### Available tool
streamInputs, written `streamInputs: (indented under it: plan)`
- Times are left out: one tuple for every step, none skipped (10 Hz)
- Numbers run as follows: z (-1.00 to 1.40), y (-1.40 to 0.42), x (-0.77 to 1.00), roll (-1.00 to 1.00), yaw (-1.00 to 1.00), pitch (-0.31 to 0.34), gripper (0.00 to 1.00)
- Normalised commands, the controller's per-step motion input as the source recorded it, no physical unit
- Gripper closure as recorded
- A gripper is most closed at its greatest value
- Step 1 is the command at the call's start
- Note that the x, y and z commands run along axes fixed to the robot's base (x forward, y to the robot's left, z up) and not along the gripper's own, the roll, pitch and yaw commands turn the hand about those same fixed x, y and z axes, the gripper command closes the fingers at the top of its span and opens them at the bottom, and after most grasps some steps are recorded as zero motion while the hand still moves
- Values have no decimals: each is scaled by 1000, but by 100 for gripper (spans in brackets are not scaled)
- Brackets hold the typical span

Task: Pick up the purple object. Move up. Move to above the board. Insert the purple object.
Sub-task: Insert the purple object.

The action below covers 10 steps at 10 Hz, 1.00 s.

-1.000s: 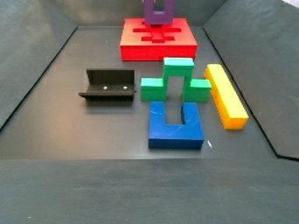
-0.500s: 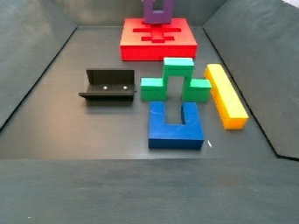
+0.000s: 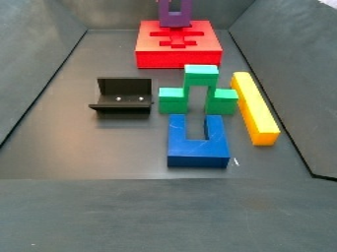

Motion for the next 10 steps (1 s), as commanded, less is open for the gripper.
streamInputs:
  plan:
    - [-86,131,0,0,-160,59,100]
    - [-100,191,-3,-40,-183,40,100]
    - [-94,174,-26,-39,-177,33,100]
    - [-143,0,-126,0,-109,0,100]
    - [-217,-206,-140,13,0,0,100]
    - [-234,-277,-77,24,57,0,100]
    - [-206,-166,-6,0,40,0,100]
    - [-243,-14,0,1,0,0,100]
    - [-337,0,14,3,0,0,100]
    - [-563,0,60,-3,0,0,100]
